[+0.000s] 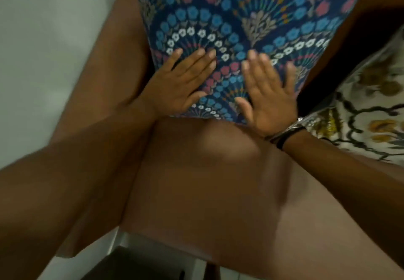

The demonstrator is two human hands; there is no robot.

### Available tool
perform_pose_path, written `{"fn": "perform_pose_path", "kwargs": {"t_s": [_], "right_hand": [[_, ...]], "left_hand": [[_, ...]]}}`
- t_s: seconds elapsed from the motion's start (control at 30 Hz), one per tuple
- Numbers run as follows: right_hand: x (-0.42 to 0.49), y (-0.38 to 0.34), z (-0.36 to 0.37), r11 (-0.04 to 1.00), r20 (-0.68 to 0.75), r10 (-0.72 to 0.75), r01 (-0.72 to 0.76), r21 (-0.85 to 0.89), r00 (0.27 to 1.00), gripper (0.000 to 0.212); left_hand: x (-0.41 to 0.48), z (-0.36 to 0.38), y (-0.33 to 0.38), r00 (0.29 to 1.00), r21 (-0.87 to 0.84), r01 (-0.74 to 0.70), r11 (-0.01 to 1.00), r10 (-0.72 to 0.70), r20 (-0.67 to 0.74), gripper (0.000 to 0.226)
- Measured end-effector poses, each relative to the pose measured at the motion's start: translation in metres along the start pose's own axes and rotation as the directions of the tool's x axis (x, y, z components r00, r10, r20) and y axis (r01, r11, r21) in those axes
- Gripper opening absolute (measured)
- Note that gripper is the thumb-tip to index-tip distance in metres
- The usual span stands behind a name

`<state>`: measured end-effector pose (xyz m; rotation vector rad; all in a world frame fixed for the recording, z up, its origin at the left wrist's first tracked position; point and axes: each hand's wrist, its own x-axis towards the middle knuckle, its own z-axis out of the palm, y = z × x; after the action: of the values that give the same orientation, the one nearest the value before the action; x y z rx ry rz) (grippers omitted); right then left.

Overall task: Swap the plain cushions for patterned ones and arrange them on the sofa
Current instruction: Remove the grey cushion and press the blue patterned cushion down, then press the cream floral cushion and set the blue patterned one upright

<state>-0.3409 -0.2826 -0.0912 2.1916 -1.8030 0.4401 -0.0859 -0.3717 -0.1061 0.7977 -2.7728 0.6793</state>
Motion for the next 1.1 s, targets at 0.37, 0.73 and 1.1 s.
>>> {"fn": "perform_pose_path", "kwargs": {"t_s": [0.37, 0.73, 1.1], "right_hand": [[-0.057, -0.031, 0.004, 0.967, 0.112, -0.240, 0.247, -0.056, 0.964, 0.065], [-0.176, 0.051, -0.063, 0.974, 0.251, 0.217, -0.191, -0.122, 0.943, 0.077], [-0.229, 0.287, -0.115, 0.947, 0.005, 0.183, -0.175, -0.270, 0.983, 0.064]], "left_hand": [[-0.043, -0.002, 0.110, 0.972, -0.114, 0.227, 0.967, -0.233, -0.042, 0.062], [-0.085, -0.052, 0.140, 0.713, -0.031, 0.592, 0.806, -0.504, 0.487, 0.071], [0.255, -0.098, 0.305, 0.959, -0.174, -0.266, 0.948, 0.243, -0.144, 0.080]]}}
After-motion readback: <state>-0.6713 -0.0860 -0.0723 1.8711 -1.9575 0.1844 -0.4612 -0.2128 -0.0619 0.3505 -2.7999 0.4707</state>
